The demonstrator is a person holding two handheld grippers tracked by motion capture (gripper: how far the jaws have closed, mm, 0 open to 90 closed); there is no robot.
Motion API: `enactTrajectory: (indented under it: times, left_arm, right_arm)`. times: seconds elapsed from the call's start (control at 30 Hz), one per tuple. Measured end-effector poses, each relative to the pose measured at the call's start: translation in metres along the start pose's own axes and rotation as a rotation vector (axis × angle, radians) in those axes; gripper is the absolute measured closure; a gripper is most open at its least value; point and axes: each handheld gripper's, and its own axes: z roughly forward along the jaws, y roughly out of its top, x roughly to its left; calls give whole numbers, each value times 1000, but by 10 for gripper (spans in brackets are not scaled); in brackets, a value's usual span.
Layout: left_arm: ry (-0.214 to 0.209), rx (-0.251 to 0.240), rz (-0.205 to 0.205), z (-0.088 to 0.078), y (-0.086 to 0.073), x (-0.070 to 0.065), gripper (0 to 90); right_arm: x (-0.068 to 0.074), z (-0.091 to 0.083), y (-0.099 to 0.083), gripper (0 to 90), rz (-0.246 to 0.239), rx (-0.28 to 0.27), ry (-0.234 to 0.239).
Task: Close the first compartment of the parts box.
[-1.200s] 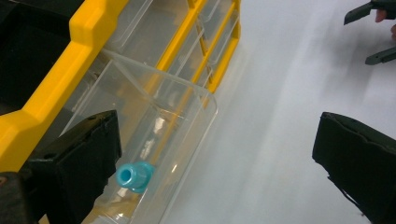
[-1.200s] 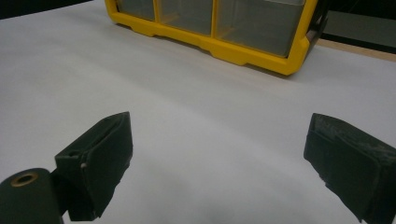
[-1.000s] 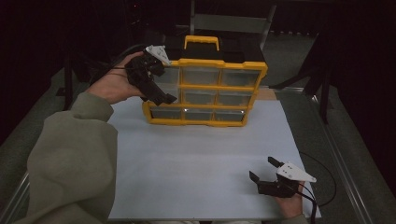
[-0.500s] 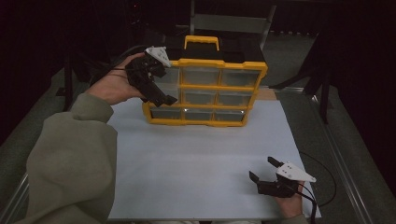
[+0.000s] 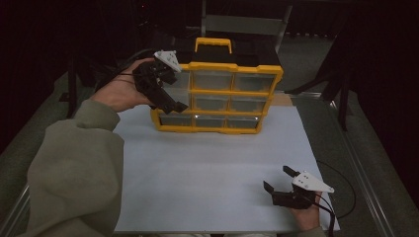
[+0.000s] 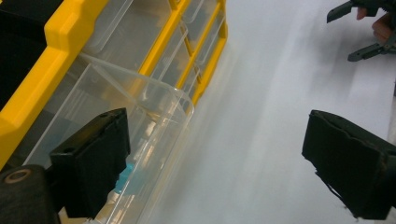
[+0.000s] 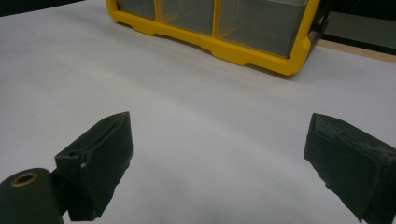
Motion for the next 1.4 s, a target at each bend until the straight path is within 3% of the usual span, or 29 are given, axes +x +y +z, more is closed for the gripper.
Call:
enactTrajectory:
  times: [0.2, 0.33, 0.57, 0.73, 1.07, 1.13, 1.4]
  left_arm:
    - [0, -5, -1, -1, -4, -1, 167]
    - [7, -3, -3, -1, -6, -1, 278]
    - [-51, 0, 0, 2, -9, 2, 530]
    - [-72, 22, -17, 8, -16, 6, 617]
    - [-40, 52, -46, 17, -29, 12, 831]
    - [-12, 57, -51, 20, -34, 13, 885]
    - [26, 46, -64, 19, -40, 13, 900]
  right_arm:
    - [0, 1, 0, 79, -1, -1, 2]
    - [0, 0, 0, 79, 0, -1, 1]
    - [0, 0, 0, 79, 2, 1, -2]
    - [0, 0, 0, 79, 2, -1, -3]
    - [0, 0, 0, 79, 1, 1, -2]
    - [0, 0, 0, 79, 1, 0, -3]
    - [0, 0, 0, 79, -1, -2, -4]
